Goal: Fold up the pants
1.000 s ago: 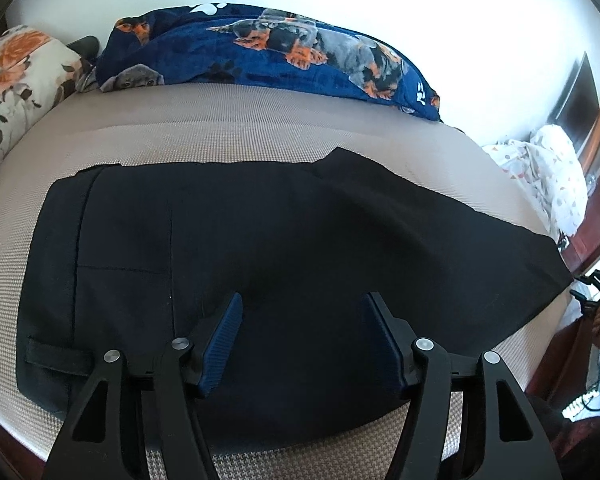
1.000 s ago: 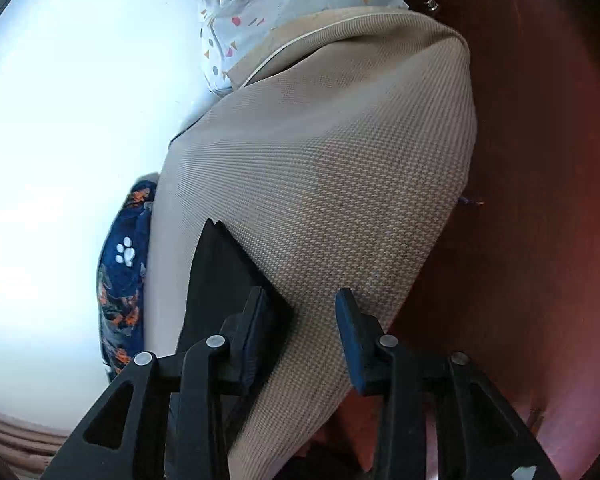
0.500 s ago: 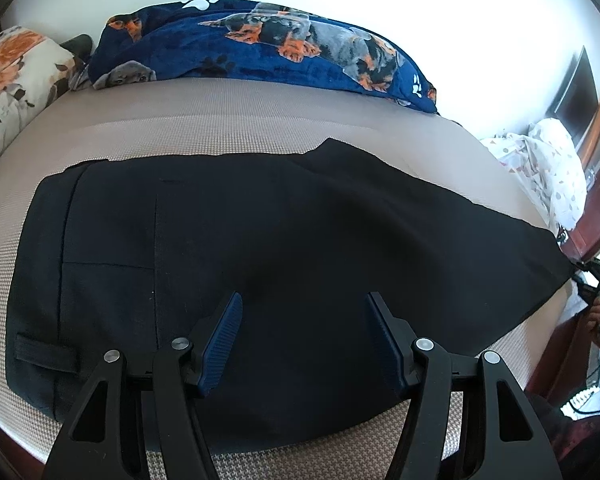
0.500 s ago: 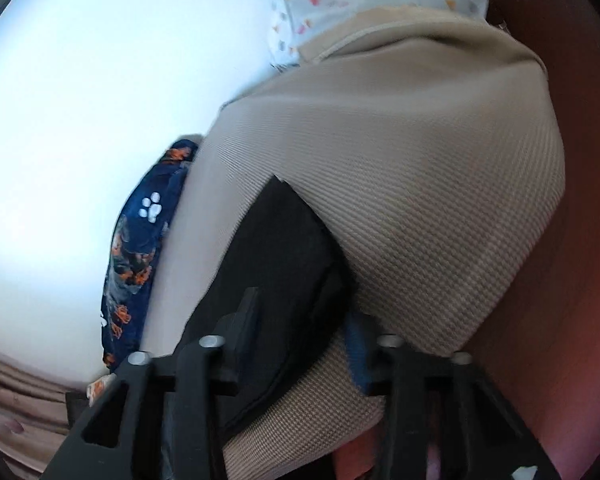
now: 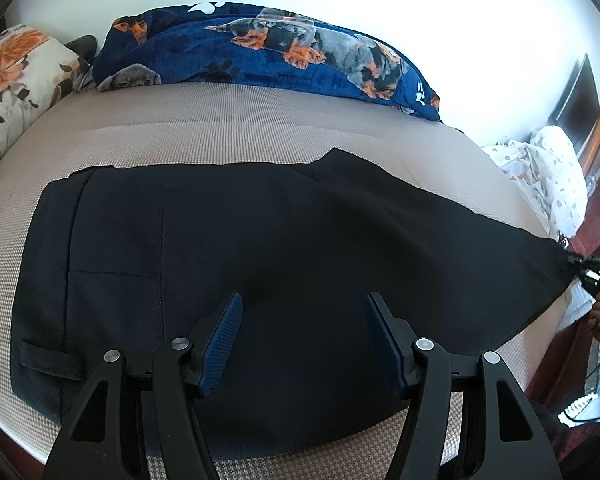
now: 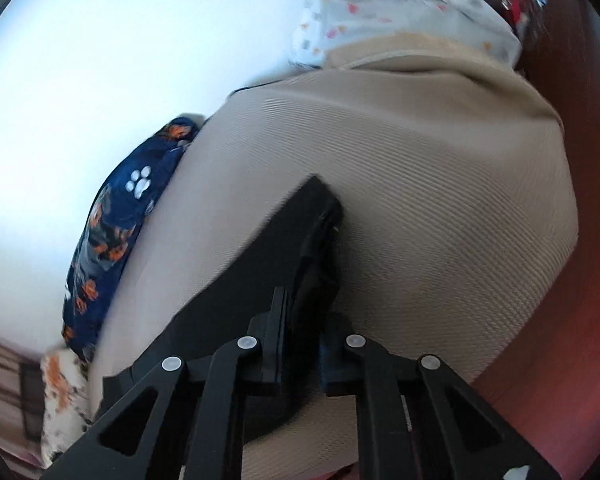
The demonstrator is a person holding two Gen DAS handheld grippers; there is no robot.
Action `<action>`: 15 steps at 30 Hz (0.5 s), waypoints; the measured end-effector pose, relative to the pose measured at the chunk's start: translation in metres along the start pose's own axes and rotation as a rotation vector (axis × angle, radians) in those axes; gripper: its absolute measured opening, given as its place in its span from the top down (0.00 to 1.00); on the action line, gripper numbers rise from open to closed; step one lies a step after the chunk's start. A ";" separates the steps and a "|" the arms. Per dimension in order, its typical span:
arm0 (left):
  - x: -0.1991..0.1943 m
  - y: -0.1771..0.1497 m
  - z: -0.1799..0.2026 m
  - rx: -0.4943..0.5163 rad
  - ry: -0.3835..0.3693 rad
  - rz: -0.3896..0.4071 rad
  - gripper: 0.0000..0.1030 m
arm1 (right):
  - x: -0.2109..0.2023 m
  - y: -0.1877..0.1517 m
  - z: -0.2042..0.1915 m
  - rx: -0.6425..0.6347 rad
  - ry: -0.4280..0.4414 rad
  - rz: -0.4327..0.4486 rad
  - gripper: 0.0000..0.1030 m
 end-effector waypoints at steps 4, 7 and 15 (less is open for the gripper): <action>-0.003 0.003 0.003 0.007 -0.002 0.008 0.38 | 0.001 -0.012 -0.069 -0.137 0.054 -0.015 0.88; -0.005 0.004 0.007 0.020 -0.003 0.016 0.38 | 0.007 -0.031 -0.116 -0.245 0.075 -0.035 0.88; -0.006 0.002 0.011 0.048 0.011 0.022 0.38 | 0.034 -0.103 -0.212 -0.466 0.146 -0.133 0.88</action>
Point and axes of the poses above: each gripper's, at about its wrist camera, not at the fingertips, and x roughly the way its jaws point, z to its right, y to its top, the point moved 9 cm from there along x, roughly the way its jaws point, and after that the axes turned 1 degree about -x, right-handed, at the moved point
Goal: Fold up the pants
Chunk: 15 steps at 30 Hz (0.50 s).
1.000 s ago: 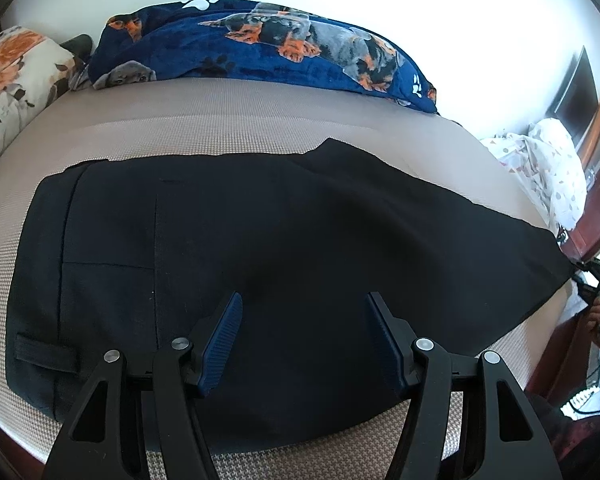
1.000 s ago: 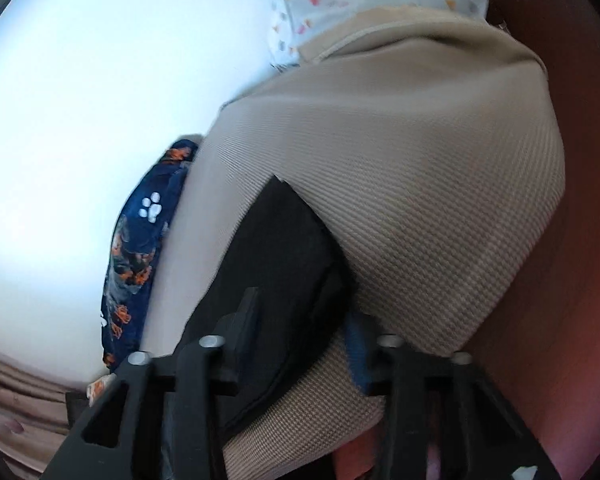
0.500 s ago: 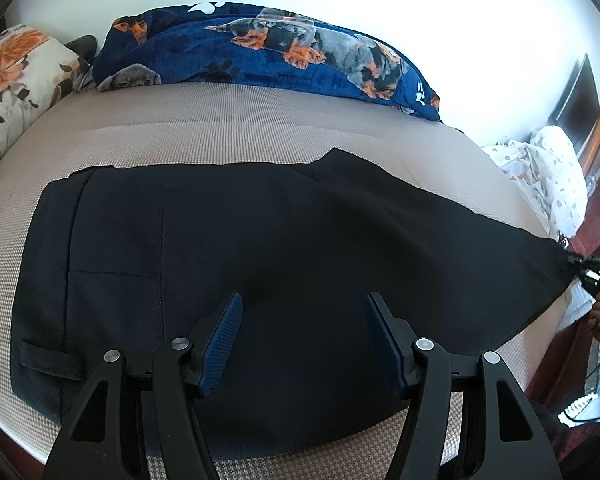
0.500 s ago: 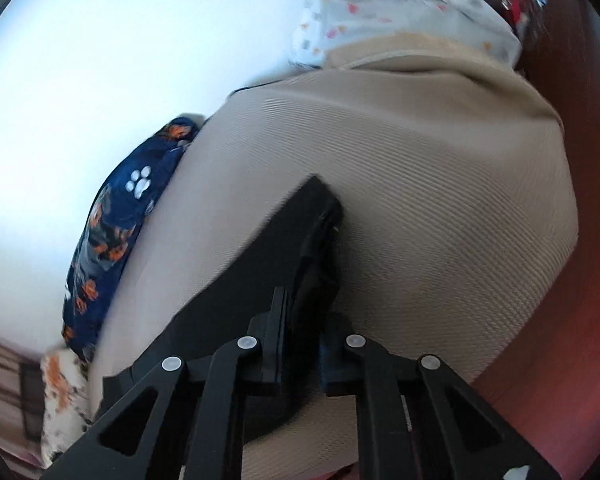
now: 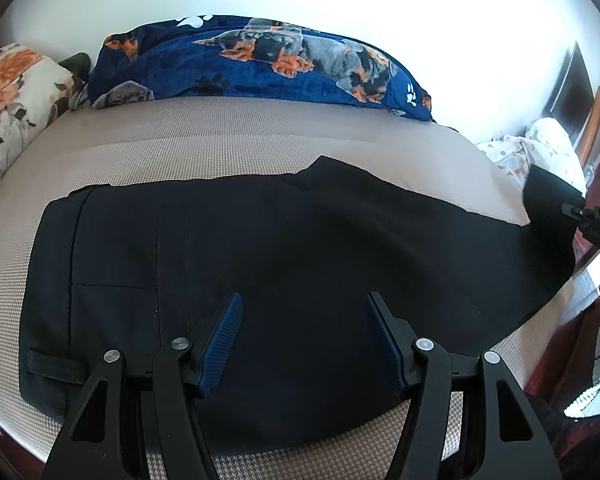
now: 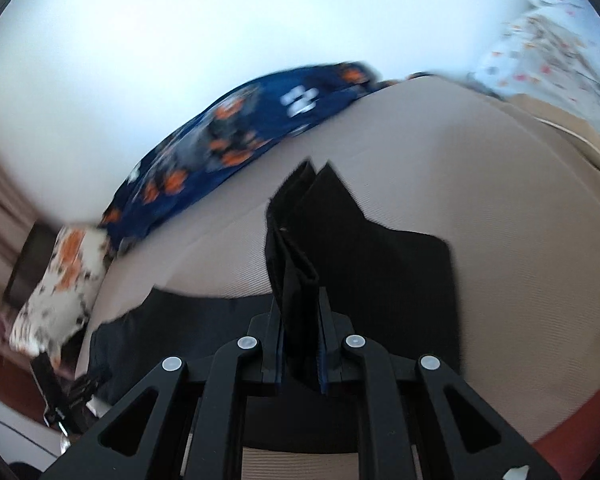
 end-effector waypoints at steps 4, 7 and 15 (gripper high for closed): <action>0.000 0.000 0.001 0.003 0.009 0.001 0.38 | 0.026 -0.019 -0.028 -0.044 0.032 -0.058 0.88; 0.002 0.000 0.001 0.006 0.022 -0.002 0.38 | 0.042 -0.035 -0.045 -0.059 0.063 -0.102 0.88; 0.004 -0.002 0.000 0.017 0.057 -0.007 0.35 | 0.058 -0.057 -0.074 -0.111 0.108 -0.153 0.88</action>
Point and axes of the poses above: each gripper's, at about its wrist camera, not at the fingertips, and x roughly the way its jaws point, z to its right, y to its top, the point moved 9 cm from there along x, roughly the way its jaws point, and after that the axes turned 1 degree about -x, right-handed, at the moved point
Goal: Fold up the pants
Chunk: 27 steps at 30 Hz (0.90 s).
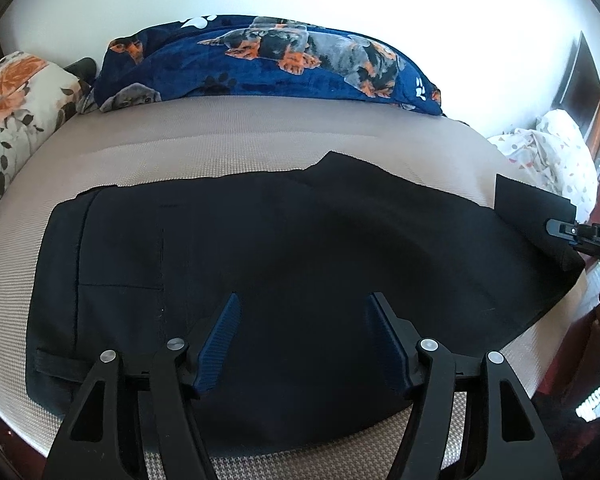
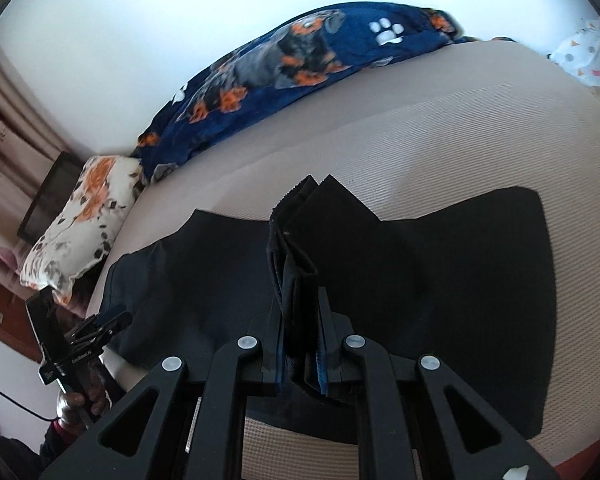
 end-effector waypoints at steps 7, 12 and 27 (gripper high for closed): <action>0.004 -0.004 -0.003 0.008 0.024 -0.017 0.35 | 0.010 -0.012 -0.008 -0.036 -0.010 -0.035 0.88; 0.005 -0.004 -0.004 0.011 0.033 -0.021 0.34 | 0.016 -0.019 -0.018 -0.070 0.000 -0.058 0.88; 0.005 -0.006 -0.008 0.004 0.038 -0.026 0.31 | 0.026 -0.027 -0.027 -0.093 0.030 -0.094 0.88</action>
Point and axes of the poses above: each gripper's, at about its wrist camera, not at the fingertips, and x roughly the way its jaws point, z to its right, y to its top, the point moved 9 cm from there along x, roughly the way its jaws point, and after that the axes turned 1 degree about -x, right-handed, at the moved point
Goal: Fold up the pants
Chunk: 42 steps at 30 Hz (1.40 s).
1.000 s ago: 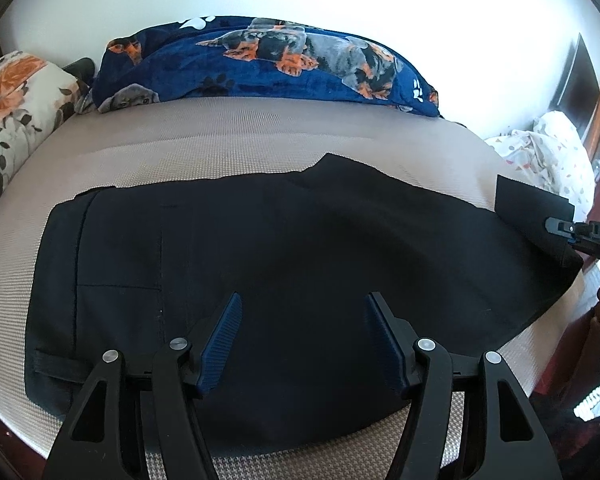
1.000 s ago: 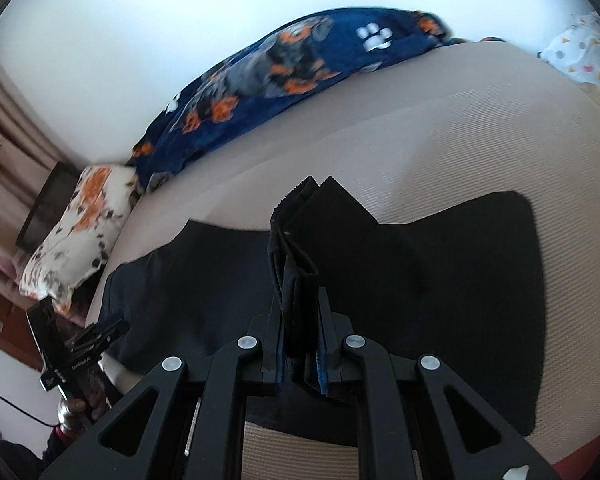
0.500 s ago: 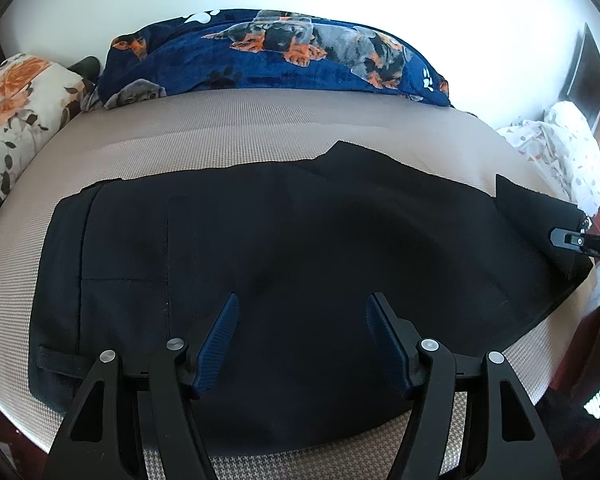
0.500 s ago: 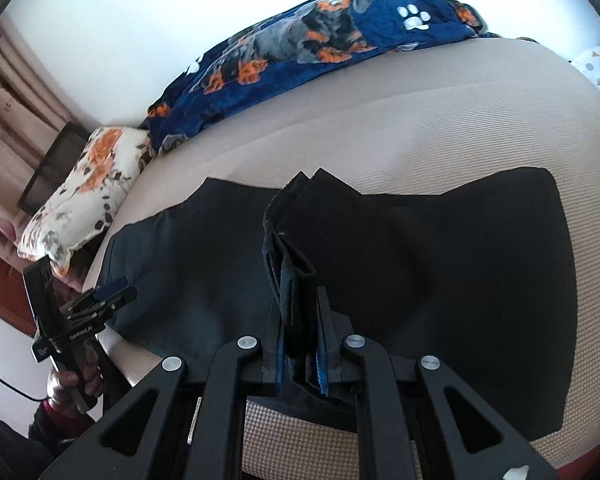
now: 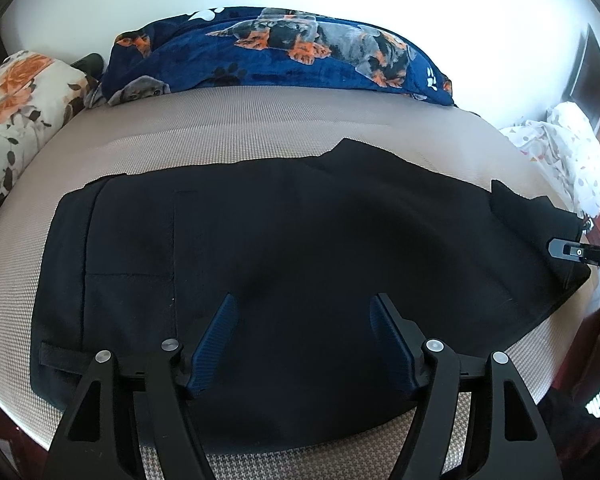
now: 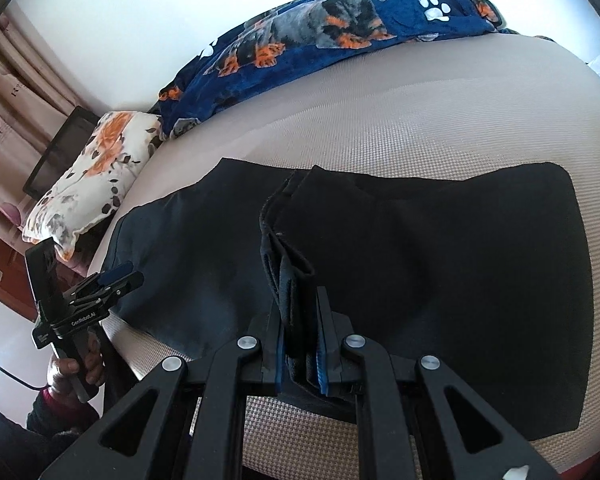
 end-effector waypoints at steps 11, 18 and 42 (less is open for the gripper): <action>0.000 -0.002 0.001 0.007 0.001 -0.003 0.31 | 0.011 -0.006 -0.005 -0.035 -0.006 -0.024 0.88; 0.000 -0.002 0.001 0.007 0.000 -0.004 0.31 | 0.017 -0.010 -0.010 -0.055 -0.006 -0.036 0.87; 0.002 -0.007 0.000 0.011 0.004 -0.017 0.31 | 0.023 -0.025 -0.039 -0.042 0.171 -0.102 0.46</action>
Point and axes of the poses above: each gripper's, at about its wrist camera, not at the fingertips, and x roughly the way its jaws point, z to its right, y to its top, the point moved 9 cm from there along x, roughly the way its jaws point, and after that the axes turned 1 degree about -x, right-handed, at the moved point
